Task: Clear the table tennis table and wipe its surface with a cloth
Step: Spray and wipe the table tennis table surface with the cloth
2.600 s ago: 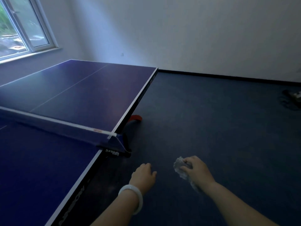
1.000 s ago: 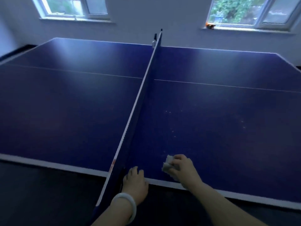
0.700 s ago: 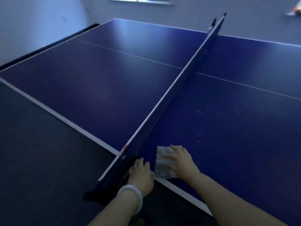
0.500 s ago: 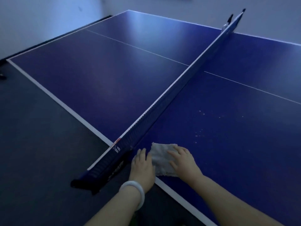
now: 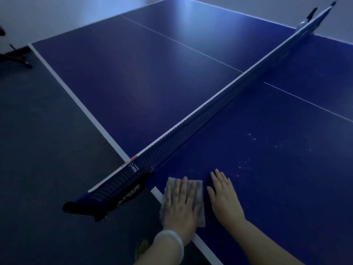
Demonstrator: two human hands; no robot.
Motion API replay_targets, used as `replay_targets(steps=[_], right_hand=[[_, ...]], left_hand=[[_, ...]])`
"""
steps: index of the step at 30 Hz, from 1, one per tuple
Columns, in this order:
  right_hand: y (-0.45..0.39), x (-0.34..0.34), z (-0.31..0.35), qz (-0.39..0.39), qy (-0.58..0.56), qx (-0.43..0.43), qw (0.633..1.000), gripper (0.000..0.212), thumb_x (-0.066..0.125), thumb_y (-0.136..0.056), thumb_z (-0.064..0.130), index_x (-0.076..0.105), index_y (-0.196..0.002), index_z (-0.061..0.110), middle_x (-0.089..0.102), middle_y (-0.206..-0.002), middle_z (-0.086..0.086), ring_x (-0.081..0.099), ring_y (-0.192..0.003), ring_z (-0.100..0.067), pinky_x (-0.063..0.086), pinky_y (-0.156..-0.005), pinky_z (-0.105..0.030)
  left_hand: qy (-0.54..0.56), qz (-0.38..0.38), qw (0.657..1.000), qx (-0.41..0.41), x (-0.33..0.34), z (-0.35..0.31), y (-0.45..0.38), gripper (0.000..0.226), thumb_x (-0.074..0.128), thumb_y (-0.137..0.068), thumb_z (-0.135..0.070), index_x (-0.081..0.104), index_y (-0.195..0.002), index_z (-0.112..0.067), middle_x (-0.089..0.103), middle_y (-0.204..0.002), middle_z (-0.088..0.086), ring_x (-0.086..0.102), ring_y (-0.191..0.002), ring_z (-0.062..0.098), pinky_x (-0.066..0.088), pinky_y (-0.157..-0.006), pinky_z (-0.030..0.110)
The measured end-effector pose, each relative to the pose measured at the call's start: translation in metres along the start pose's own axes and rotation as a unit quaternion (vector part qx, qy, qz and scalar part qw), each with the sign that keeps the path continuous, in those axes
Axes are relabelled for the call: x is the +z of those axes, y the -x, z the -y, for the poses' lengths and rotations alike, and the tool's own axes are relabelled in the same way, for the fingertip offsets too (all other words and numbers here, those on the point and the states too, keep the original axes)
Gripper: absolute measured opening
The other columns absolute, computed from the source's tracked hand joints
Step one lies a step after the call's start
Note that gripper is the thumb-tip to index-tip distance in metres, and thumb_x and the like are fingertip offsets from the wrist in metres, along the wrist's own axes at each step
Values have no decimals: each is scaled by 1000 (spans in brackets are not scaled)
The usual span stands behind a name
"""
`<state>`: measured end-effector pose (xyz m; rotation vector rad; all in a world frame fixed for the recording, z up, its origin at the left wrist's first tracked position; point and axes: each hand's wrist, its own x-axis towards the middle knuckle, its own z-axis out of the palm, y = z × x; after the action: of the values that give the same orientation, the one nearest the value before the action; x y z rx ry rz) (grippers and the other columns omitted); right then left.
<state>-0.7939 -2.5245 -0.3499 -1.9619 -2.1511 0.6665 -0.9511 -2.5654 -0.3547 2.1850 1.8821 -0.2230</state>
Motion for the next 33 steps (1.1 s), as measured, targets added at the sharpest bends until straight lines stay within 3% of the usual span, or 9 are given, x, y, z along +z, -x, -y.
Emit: replay_targets(steps=[3, 4, 7, 8, 13, 20, 26, 30, 33], right_hand=[[-3, 5, 0, -20, -18, -1, 1000, 54, 26, -105, 35, 15, -155, 16, 4, -163, 4, -9, -144, 1, -12, -119, -22], [-2, 7, -1, -27, -23, -2, 999, 53, 27, -105, 33, 16, -154, 16, 5, -163, 5, -8, -145, 0, -11, -119, -23], [2, 10, -1, -48, -28, 6, 998, 53, 26, -104, 35, 17, -153, 19, 8, -162, 9, -3, -147, 1, -8, -121, -24], [2, 11, 0, -52, -22, 10, 998, 54, 23, -103, 38, 16, -153, 20, 7, -161, 10, -3, -147, 1, -7, -122, -24], [3, 14, 4, -59, -5, 25, 998, 62, 15, -97, 48, 14, -154, 22, 6, -160, 13, -7, -146, 4, -6, -122, -26], [3, 14, 5, -63, 7, 35, 997, 59, 21, -100, 46, 18, -155, 24, 8, -161, 13, -5, -147, 4, -3, -123, -27], [4, 13, 6, -64, 14, 31, 997, 61, 19, -100, 48, 19, -155, 23, 8, -162, 11, -10, -144, 7, -7, -121, -24], [3, 14, 7, -66, 17, 32, 997, 62, 17, -99, 49, 20, -155, 22, 8, -161, 11, -8, -146, 4, -7, -122, -25], [3, 14, 7, -71, 18, 34, 997, 62, 18, -99, 49, 21, -154, 22, 9, -161, 11, -7, -146, 4, -8, -121, -24]], left_hand=[[39, -26, 999, -13, 3, 10, 20, 68, 25, -95, -47, 13, -156, -18, 7, -162, 17, 7, -149, 34, 15, -114, 55], [37, -25, 999, -19, 2, 15, 18, 67, 22, -96, -47, 13, -156, -19, 6, -162, 16, 6, -150, 33, 14, -114, 55], [3, -35, 999, -18, -2, 35, -13, 66, 2, -97, -51, -29, -148, -25, -32, -157, 8, -32, -143, 26, -12, -118, 52], [1, -38, 999, -16, -6, 42, -26, 65, -2, -95, -52, -33, -146, -25, -37, -155, 5, -37, -141, 24, -17, -117, 50], [-26, -48, 997, 62, -24, 64, -87, 65, -1, -95, -52, -26, -149, -26, -27, -159, 2, -30, -144, 21, -16, -119, 43], [-53, -17, 989, 138, -43, 30, -150, 63, 12, -102, -50, -19, -152, -26, -22, -161, 0, -22, -147, 19, -21, -115, 41], [-40, -41, 992, 116, -26, 66, -86, 64, 11, -101, -49, -19, -152, -26, -19, -162, 1, -21, -148, 19, -15, -119, 44], [2, -69, 996, 65, -3, 72, -24, 65, 22, -100, -47, 4, -157, -22, 3, -164, 4, 0, -151, 22, 7, -118, 49], [9, -61, 997, 52, -5, 68, -30, 64, 18, -100, -48, 6, -157, -21, 3, -164, 5, 0, -151, 23, 8, -118, 49]])
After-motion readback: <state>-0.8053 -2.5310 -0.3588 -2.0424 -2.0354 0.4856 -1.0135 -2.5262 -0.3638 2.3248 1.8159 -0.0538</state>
